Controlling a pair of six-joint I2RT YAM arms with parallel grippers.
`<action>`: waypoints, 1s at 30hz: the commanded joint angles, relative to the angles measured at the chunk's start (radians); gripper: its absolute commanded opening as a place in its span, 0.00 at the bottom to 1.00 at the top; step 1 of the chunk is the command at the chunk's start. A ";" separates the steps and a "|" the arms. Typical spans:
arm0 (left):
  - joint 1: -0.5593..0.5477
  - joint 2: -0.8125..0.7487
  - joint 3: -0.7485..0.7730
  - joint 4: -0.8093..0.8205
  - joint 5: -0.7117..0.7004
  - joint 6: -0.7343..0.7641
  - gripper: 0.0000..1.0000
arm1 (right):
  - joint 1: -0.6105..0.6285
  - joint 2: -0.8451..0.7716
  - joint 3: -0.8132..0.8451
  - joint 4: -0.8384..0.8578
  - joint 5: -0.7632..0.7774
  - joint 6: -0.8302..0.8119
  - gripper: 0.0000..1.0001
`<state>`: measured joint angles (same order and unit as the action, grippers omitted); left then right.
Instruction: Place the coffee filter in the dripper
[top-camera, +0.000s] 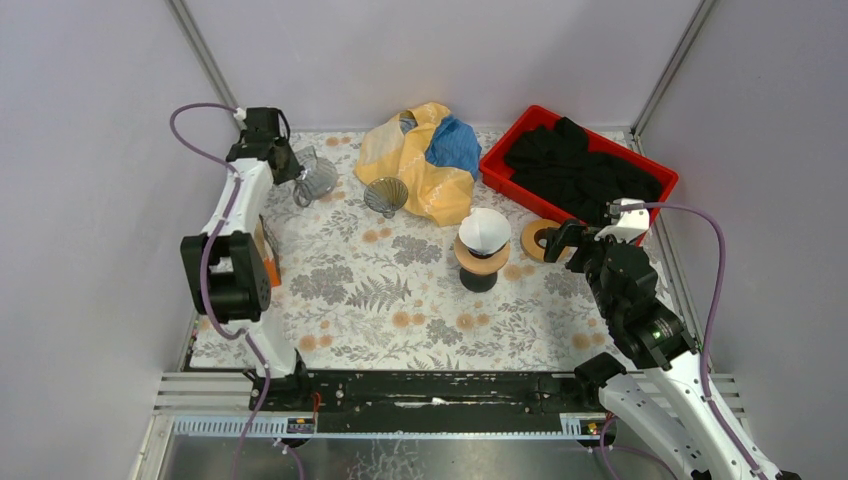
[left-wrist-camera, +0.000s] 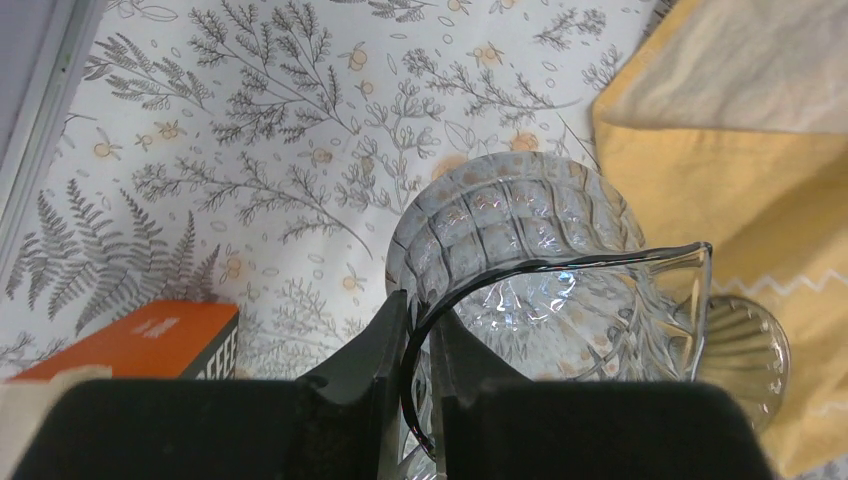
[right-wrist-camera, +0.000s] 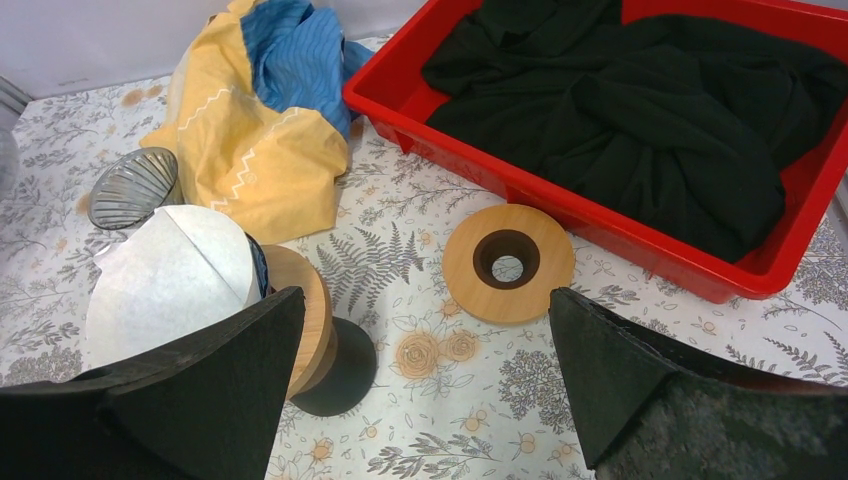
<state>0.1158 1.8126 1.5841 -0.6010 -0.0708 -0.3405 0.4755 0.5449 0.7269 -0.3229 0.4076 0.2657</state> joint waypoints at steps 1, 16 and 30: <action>-0.036 -0.127 -0.084 -0.012 0.043 0.002 0.07 | -0.005 -0.008 0.017 0.039 0.006 0.012 1.00; -0.378 -0.403 -0.334 -0.054 -0.061 0.005 0.07 | -0.004 -0.035 0.024 0.025 -0.023 0.013 0.99; -0.781 -0.487 -0.514 0.011 -0.230 -0.034 0.07 | -0.003 -0.035 0.014 0.007 -0.043 0.029 1.00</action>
<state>-0.5728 1.3479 1.1049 -0.6636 -0.2050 -0.3641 0.4755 0.5106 0.7269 -0.3317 0.3809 0.2794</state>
